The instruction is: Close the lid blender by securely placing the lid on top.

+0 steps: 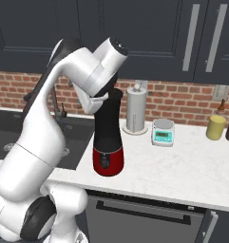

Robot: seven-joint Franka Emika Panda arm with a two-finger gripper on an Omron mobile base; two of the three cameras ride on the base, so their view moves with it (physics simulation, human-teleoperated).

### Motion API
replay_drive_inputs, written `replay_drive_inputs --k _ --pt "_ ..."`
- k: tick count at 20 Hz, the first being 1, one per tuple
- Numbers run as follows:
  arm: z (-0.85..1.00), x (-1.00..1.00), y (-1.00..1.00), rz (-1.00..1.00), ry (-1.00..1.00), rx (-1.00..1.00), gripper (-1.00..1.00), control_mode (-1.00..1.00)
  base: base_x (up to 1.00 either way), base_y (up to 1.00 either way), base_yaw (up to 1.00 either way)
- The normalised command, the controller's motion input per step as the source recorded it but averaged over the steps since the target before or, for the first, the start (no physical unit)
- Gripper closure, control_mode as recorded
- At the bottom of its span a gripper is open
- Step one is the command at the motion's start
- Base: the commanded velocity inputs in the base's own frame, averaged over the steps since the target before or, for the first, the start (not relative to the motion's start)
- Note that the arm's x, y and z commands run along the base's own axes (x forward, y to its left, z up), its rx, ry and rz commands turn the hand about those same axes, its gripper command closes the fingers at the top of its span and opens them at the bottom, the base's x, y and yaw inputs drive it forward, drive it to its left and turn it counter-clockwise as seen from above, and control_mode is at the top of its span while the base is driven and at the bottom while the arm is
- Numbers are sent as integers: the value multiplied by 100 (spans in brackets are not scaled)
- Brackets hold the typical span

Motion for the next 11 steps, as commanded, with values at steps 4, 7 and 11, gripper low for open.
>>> replay_drive_inputs --k 4,7,11 --pt "-32 -18 -9 0 0 0 -100 -100 0 0 0" --pt "-36 -16 -31 0 0 0 -100 -100 0 0 0" --pt "-30 -16 -42 -1 0 0 -100 -100 0 0 0"
